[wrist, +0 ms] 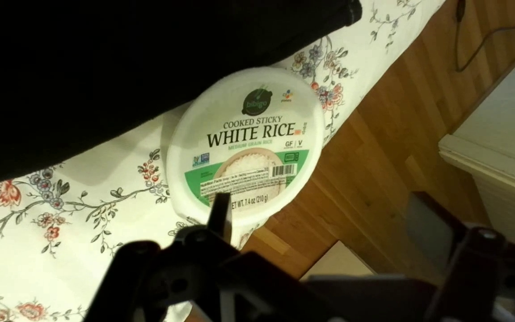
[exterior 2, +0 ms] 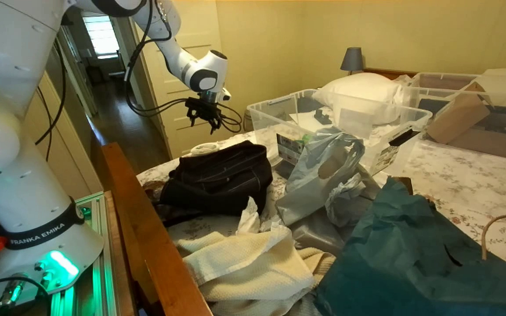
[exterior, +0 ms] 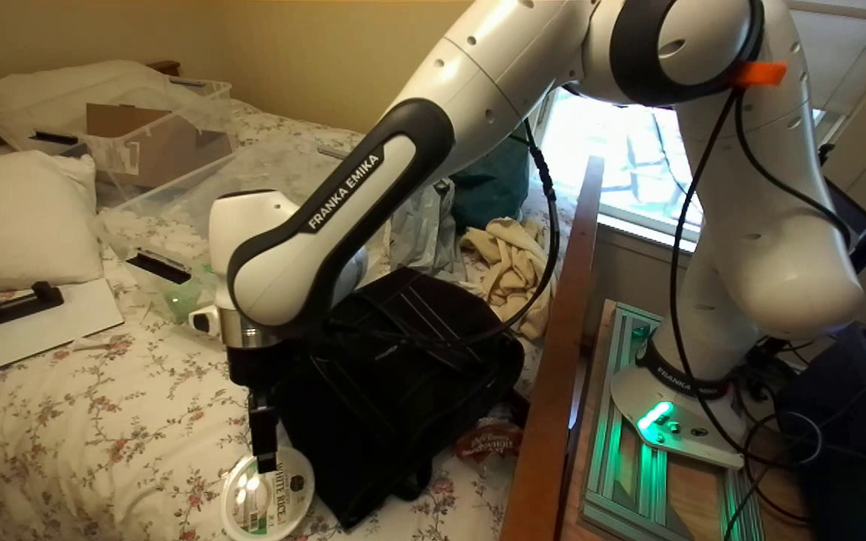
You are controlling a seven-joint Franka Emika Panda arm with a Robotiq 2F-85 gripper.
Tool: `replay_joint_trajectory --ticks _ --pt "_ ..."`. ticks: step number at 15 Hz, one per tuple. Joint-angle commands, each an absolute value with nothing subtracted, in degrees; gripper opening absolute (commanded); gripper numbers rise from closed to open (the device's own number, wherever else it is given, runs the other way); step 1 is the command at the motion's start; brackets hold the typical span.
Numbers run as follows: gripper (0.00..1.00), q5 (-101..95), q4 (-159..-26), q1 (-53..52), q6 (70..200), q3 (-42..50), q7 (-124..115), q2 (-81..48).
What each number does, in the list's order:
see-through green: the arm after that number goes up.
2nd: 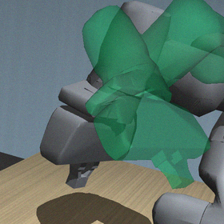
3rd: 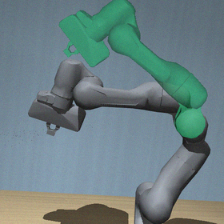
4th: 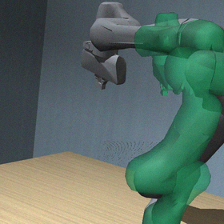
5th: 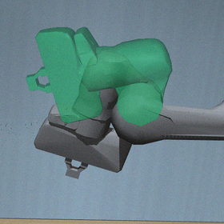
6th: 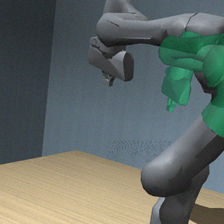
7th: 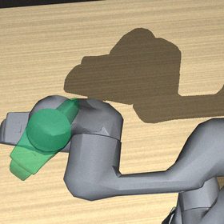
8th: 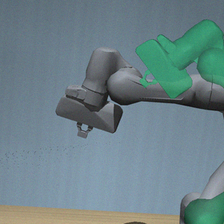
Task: Put the white bowl in the storage box
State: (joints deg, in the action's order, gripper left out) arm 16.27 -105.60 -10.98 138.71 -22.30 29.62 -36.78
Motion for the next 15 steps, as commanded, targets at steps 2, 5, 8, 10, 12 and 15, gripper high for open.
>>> replay_joint_trajectory --ticks 2,5,8,10,12,15 --pt "1.00 12.6 -97.8 -11.5 133.9 -21.9 28.0 -43.2" --pt "1.00 11.7 -94.8 -11.5 132.2 -21.9 28.1 -45.8" --pt "1.00 11.1 -92.0 -11.6 130.6 -21.8 28.1 -48.2" --pt "1.00 10.7 -90.4 -11.8 129.5 -21.8 28.0 -49.5" --pt "1.00 10.4 -89.0 -12.0 128.7 -21.7 27.9 -50.7" --pt "1.00 9.4 -87.5 -12.7 128.6 -21.0 27.4 -52.1"
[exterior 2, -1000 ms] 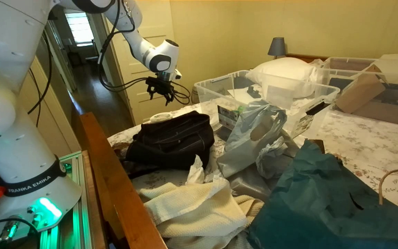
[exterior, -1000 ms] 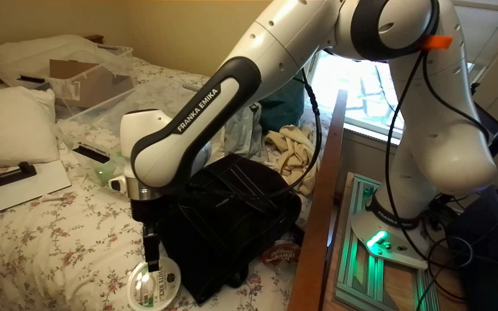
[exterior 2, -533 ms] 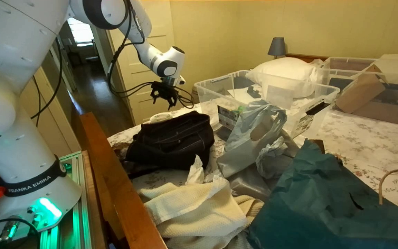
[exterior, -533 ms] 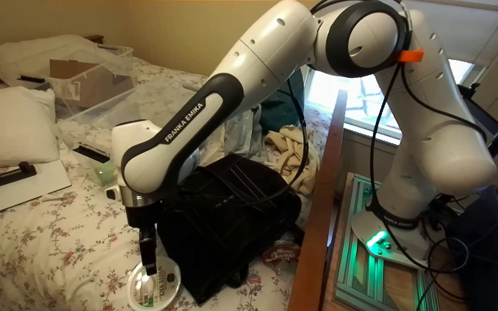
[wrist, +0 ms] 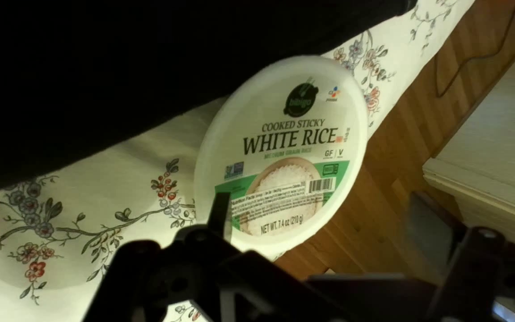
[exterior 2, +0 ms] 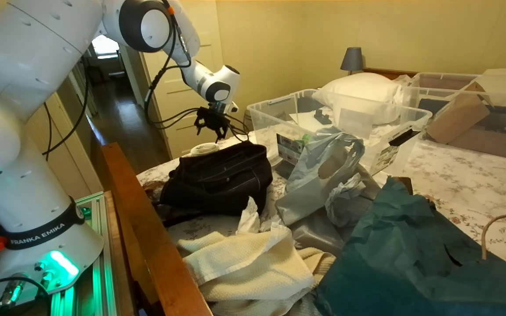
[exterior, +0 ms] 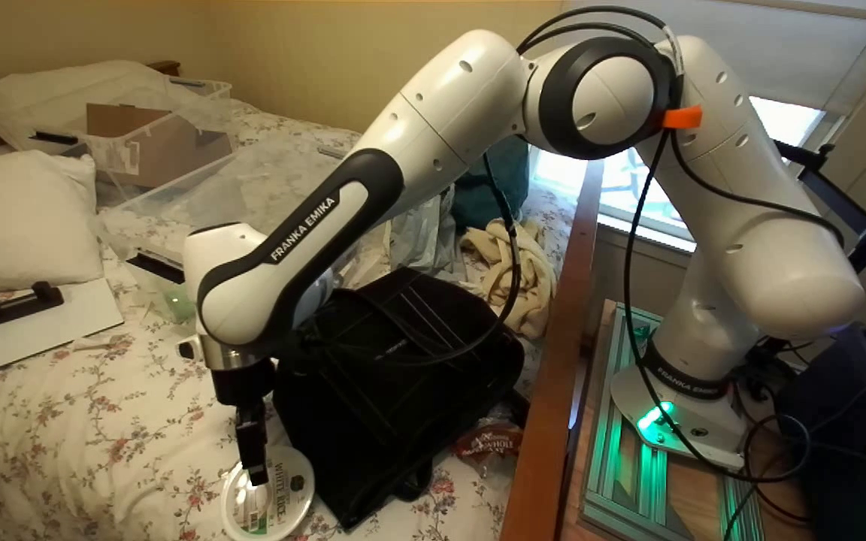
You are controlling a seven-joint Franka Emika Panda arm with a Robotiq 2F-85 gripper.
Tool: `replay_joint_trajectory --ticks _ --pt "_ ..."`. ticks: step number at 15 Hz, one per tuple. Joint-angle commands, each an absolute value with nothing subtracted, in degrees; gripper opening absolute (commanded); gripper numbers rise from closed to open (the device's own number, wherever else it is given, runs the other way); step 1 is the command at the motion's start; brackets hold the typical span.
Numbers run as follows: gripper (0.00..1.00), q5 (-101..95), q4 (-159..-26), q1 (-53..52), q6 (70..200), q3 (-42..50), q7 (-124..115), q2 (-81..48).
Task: Put the white bowl in the storage box
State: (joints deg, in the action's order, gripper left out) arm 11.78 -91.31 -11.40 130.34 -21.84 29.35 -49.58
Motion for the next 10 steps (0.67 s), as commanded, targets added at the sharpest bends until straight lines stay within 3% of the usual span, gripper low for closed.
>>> replay_joint_trajectory --ticks 1,10 --pt "1.00 8.8 -87.1 -13.1 128.7 -20.7 27.0 -52.4" --pt "1.00 6.6 -84.7 -14.1 128.9 -20.0 26.1 -55.2"
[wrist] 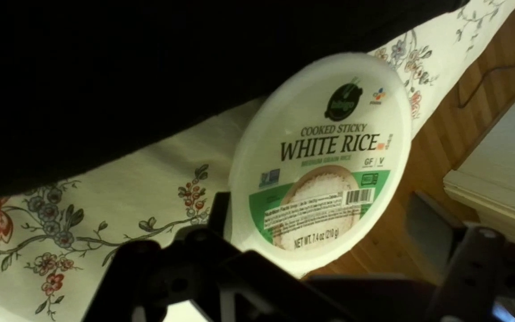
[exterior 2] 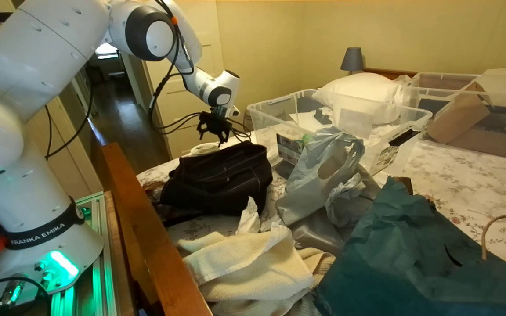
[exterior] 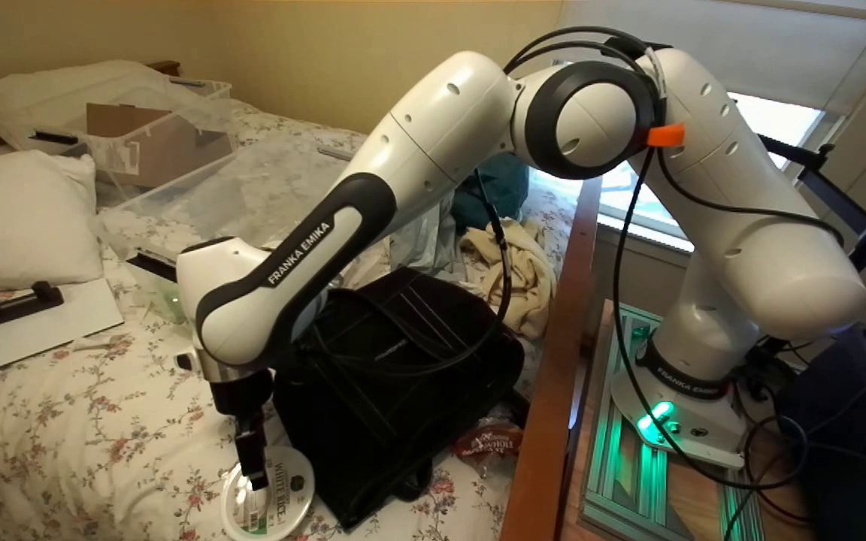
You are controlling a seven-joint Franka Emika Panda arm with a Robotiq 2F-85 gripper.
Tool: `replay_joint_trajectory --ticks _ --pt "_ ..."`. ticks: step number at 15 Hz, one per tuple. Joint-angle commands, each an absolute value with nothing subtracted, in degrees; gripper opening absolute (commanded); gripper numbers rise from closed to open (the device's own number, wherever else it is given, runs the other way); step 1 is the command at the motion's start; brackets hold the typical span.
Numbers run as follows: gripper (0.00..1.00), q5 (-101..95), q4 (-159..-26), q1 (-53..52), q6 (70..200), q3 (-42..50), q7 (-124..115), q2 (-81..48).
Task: Put the white bowl in the storage box
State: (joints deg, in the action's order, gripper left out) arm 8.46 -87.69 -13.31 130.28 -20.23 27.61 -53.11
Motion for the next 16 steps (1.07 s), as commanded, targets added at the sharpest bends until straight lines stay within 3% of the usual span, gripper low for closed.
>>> replay_joint_trajectory --ticks 1,16 --pt "1.00 6.7 -84.3 -14.0 128.5 -20.1 26.2 -55.6" --pt "1.00 6.4 -81.1 -14.6 133.3 -20.2 26.0 -57.4"
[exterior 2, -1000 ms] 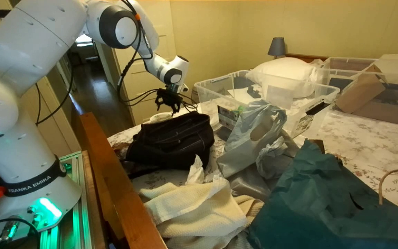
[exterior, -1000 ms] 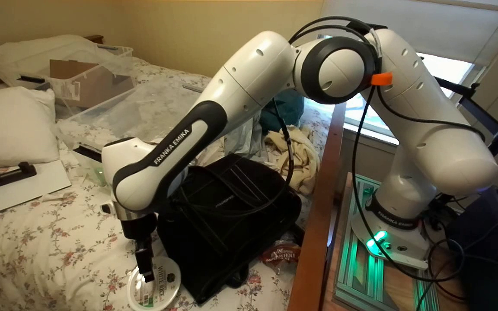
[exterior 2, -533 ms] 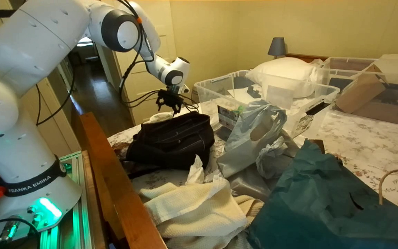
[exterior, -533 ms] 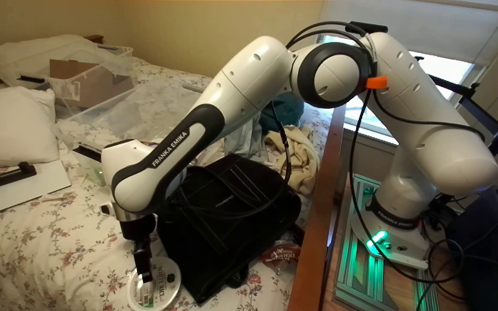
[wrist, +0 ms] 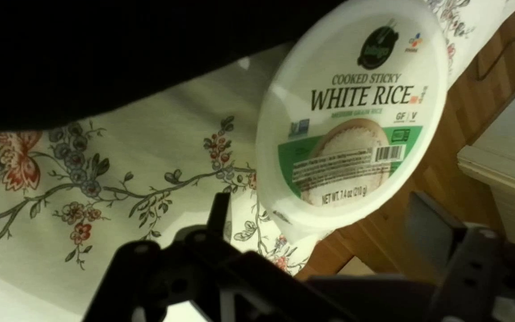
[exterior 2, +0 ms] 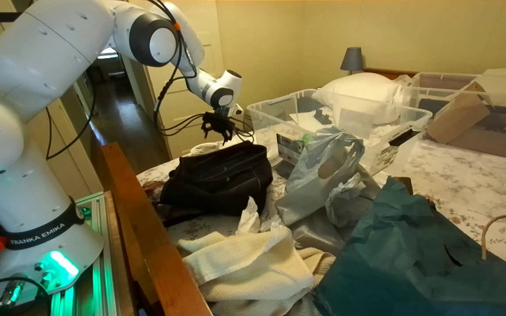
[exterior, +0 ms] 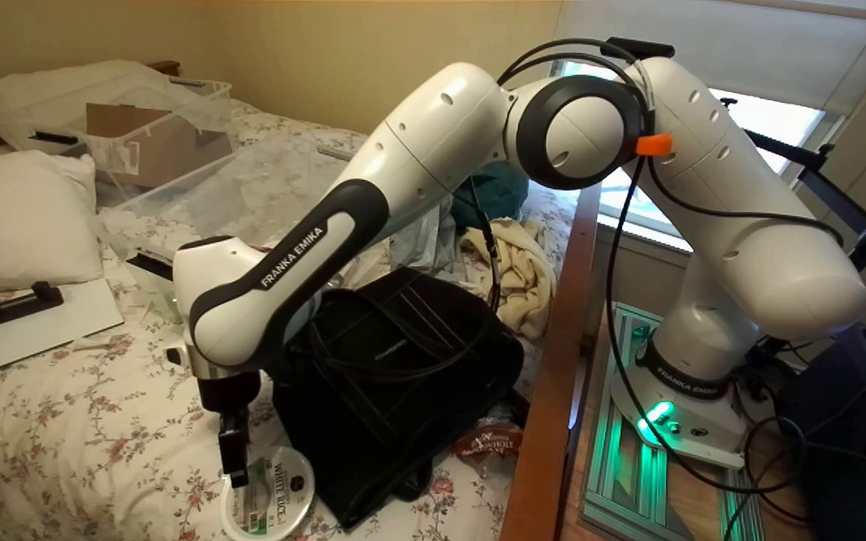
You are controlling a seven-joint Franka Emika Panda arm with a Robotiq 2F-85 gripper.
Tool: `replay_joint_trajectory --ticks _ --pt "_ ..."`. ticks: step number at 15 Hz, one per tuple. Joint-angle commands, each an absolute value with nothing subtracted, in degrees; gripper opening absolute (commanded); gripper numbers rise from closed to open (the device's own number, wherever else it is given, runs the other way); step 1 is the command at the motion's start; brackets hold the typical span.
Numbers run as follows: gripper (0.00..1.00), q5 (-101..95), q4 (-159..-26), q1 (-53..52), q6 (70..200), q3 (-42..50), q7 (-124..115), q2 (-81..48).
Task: Put the white bowl in the storage box
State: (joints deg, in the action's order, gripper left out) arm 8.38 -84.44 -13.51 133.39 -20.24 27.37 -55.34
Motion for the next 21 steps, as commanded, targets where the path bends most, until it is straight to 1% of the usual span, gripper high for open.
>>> replay_joint_trajectory --ticks 1,8,9,10,11,12,13,14,15,17,18,20,21 --pt "1.00 6.1 -80.4 -14.9 133.3 -20.2 26.4 -57.8" --pt "1.00 3.4 -75.7 -16.8 132.4 -20.0 27.0 -60.8" --pt "0.99 3.2 -75.2 -16.9 132.4 -20.0 27.0 -61.2" --pt "0.88 3.1 -74.7 -17.0 132.3 -20.0 27.1 -61.6" --pt "0.73 2.9 -74.4 -17.1 132.4 -20.0 27.1 -61.8" --pt "0.67 2.7 -74.0 -17.1 132.4 -20.0 27.1 -62.1" --pt "0.58 2.6 -73.7 -17.2 132.4 -20.0 27.1 -62.4" --pt "0.52 2.5 -73.4 -17.2 132.4 -20.0 27.0 -62.6" --pt "0.59 2.5 -73.3 -17.1 132.4 -20.0 27.0 -62.7" --pt "0.85 2.5 -73.1 -17.1 132.5 -19.9 26.8 -62.9" --pt "0.87 2.5 -73.2 -17.1 132.7 -19.8 26.7 -62.8" --pt "0.98 2.6 -73.5 -16.9 133.2 -19.7 26.5 -62.6" --pt "1.00 2.7 -73.7 -16.8 133.4 -19.7 26.5 -62.5"
